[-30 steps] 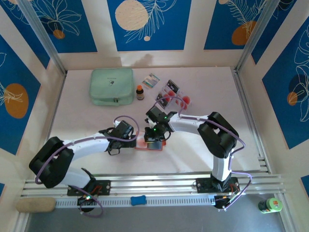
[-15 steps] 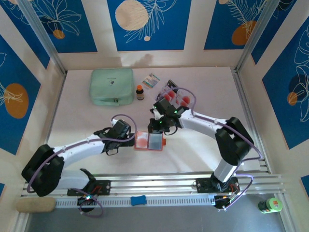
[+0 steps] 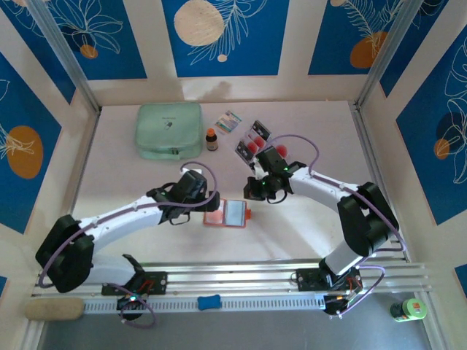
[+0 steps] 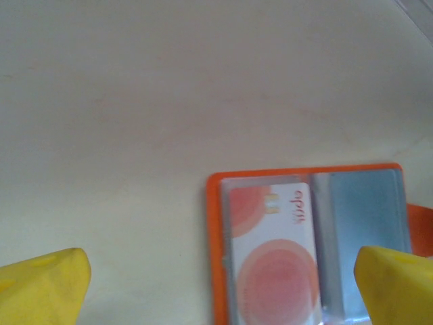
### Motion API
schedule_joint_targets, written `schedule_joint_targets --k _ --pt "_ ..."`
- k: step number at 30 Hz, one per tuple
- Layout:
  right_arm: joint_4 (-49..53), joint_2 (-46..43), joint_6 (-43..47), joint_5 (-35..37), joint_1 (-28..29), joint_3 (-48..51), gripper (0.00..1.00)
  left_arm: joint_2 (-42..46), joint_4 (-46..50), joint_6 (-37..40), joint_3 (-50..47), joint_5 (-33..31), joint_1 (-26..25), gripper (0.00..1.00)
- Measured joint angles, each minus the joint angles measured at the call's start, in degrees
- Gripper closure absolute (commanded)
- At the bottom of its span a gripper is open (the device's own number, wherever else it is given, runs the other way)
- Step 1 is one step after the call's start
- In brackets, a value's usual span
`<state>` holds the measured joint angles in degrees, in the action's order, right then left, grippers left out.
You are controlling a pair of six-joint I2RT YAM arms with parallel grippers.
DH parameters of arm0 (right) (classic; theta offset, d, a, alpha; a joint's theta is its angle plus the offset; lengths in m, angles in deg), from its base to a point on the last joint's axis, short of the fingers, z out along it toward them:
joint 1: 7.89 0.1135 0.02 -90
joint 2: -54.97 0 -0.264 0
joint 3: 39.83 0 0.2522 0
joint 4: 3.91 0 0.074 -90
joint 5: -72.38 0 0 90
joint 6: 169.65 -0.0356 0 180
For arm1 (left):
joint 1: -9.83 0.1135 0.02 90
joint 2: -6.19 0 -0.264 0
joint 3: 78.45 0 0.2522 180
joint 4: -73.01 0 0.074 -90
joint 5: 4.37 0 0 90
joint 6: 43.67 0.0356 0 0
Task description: Put the credit cards into the card holder
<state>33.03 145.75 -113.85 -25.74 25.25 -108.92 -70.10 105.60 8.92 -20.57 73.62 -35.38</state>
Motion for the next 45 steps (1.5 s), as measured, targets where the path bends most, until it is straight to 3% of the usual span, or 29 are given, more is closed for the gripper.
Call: schedule_joint_targets --k 11,45 --pt "-1.4 4.2 0.2 -1.0 0.8 0.0 1.0 -8.9 -1.0 0.0 2.6 -0.3 -5.5 0.0" --pt "-4.6 12.6 -0.3 -2.4 5.0 -2.4 1.0 -12.1 -3.2 0.0 1.4 -3.0 -5.9 0.0"
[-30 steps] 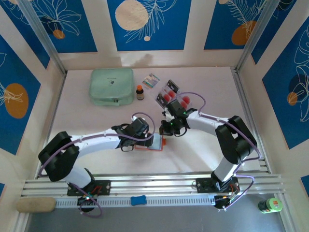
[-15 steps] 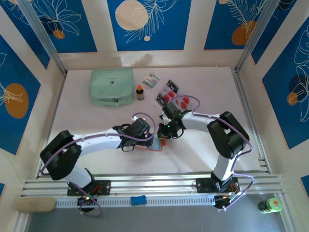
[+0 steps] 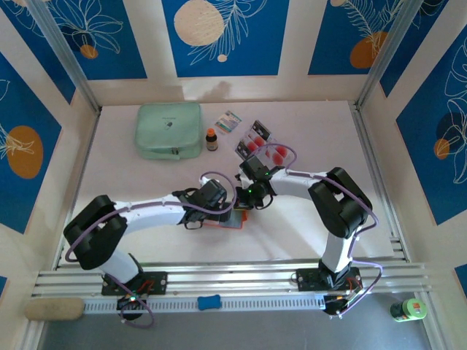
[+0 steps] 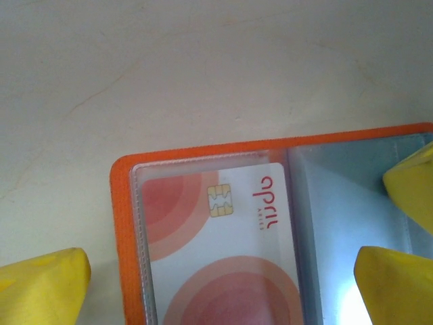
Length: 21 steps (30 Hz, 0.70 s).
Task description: Put the credit cards into the card holder
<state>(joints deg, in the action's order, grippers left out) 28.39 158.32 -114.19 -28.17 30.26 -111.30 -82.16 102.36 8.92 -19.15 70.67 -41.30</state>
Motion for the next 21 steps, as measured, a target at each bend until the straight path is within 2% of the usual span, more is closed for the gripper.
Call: schedule_joint_targets --k 7,11,13,16,21 --pt "0.2 0.0 0.0 0.0 0.0 -0.2 0.99 0.0 -0.8 0.0 -2.2 -0.7 0.0 0.07" --pt "0.6 -0.3 -0.6 0.2 0.0 -0.4 0.76 0.0 -2.0 0.0 -2.9 -0.7 0.0 0.08" --pt "0.8 -1.3 -1.0 0.7 0.0 -0.3 0.69 -0.1 -2.7 -0.1 -3.3 -0.7 0.0 0.08" --pt "0.7 -3.7 -2.3 1.3 0.0 0.4 0.64 -0.3 -3.3 -0.2 -3.5 -0.7 0.0 0.08" --pt "-0.1 -5.3 -3.9 1.5 0.0 1.2 0.63 -0.3 -4.1 -0.2 -4.0 -0.7 0.0 0.08"
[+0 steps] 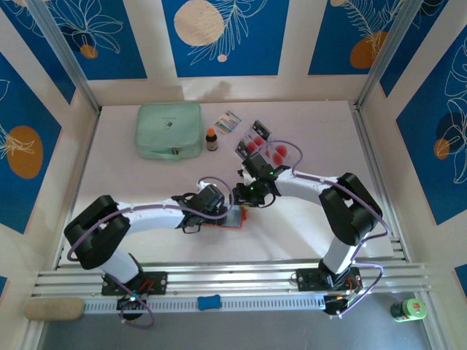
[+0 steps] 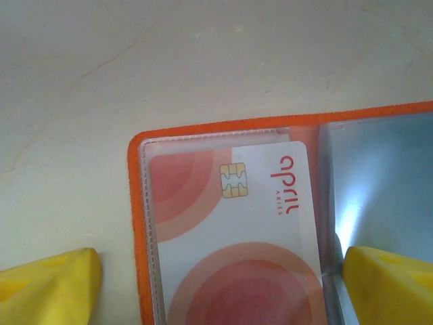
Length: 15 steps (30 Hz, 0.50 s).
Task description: Put the credit cards into the card holder
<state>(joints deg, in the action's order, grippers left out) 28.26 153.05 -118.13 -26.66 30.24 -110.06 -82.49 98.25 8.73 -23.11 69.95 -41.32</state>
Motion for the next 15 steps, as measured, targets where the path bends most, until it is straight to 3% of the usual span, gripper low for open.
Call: schedule_joint_targets --k 15 --pt "-2.6 3.4 -2.5 -1.5 0.0 0.3 0.64 0.0 -1.2 0.0 -0.7 -0.1 0.0 0.08"
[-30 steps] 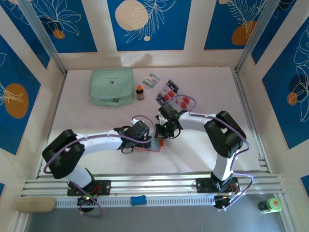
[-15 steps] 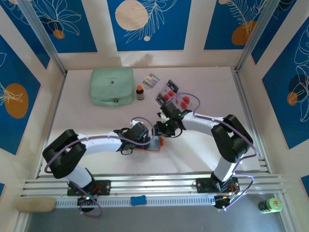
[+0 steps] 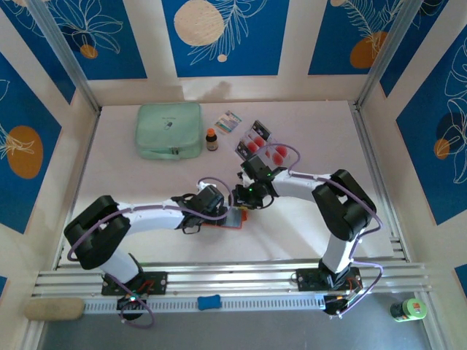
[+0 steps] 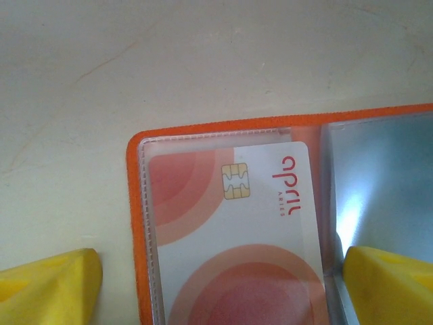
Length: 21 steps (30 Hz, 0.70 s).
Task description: Put the credit cards into the card holder
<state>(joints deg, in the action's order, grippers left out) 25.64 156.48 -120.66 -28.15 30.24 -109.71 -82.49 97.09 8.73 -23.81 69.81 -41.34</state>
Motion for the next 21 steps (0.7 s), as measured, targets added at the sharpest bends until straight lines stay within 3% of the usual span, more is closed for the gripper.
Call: schedule_joint_targets --k 13,21 --pt "-1.9 1.0 -0.7 -5.2 -0.6 -0.4 0.68 0.3 -0.1 0.0 -0.2 -0.2 0.0 0.08" --pt "-2.5 1.1 -1.7 -8.6 -0.7 -2.0 0.62 4.1 1.4 0.0 -0.2 -0.8 0.0 0.04"
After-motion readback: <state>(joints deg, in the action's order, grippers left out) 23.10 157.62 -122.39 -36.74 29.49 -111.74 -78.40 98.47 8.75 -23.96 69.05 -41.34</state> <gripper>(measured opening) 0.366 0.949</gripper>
